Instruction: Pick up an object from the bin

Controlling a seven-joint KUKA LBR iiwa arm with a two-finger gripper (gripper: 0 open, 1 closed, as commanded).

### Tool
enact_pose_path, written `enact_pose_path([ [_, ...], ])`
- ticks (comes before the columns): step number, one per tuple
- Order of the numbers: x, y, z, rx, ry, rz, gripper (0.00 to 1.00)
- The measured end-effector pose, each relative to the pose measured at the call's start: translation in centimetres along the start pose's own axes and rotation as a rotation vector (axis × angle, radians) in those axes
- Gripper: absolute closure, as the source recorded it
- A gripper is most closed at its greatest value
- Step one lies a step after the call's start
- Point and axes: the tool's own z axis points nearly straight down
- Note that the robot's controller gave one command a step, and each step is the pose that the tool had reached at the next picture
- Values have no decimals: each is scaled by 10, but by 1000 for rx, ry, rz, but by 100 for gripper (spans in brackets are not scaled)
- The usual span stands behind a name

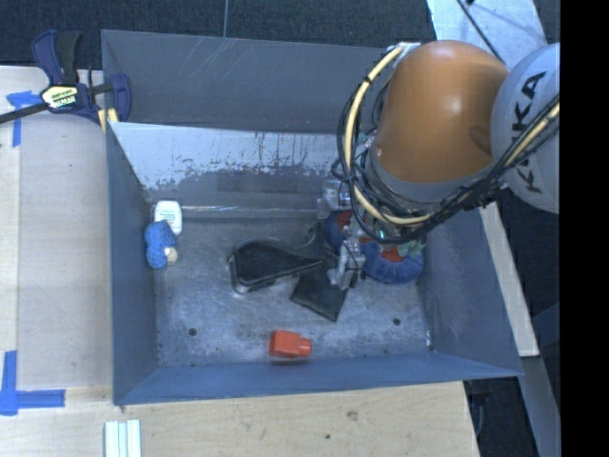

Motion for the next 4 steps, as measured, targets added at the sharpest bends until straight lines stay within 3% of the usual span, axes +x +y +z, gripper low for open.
enact_pose_path([
  [1, -75, 23, 66, 0, -7, 51, 0],
  [2, -6, 17, 155, 0, -9, 21, 0],
  [3, 7, 57, 137, 1, -14, -302, 0],
  [4, -35, 84, 175, 0, -5, -334, 0],
])
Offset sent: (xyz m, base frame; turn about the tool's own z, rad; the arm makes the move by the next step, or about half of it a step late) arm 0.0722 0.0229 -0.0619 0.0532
